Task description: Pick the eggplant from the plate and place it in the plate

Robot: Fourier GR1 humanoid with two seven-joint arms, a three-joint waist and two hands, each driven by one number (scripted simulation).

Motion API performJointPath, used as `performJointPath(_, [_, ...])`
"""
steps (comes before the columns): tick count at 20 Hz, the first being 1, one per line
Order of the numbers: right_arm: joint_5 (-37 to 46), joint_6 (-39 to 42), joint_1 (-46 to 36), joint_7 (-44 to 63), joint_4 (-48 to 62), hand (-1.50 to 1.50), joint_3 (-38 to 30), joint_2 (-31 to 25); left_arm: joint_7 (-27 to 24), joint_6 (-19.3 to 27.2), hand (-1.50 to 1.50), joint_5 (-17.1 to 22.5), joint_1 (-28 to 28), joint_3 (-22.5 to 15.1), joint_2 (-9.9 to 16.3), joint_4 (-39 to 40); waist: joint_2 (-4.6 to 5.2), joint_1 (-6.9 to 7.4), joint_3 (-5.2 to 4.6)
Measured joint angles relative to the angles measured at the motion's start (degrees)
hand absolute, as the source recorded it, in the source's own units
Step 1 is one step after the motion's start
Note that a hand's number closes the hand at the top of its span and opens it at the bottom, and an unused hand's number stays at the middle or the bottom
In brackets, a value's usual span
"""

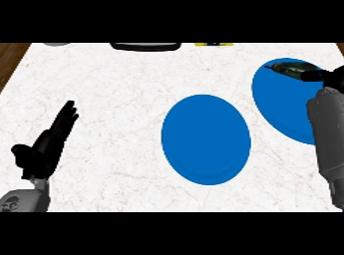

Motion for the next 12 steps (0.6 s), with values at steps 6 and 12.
performJointPath(6, [-4.4,-11.3,-0.4,-5.1,3.8,-1.50,-3.7,0.0,-0.5,-0.3,0.00,-0.2,1.0,0.4,0.1,-0.1,-0.11,-0.16,0.02])
performJointPath(12, [-13.0,-20.5,3.5,-12.9,-4.1,-1.50,-5.4,2.9,-0.3,0.0,0.00,-0.2,1.8,0.8,-0.2,-0.2,-0.59,-1.45,0.03])
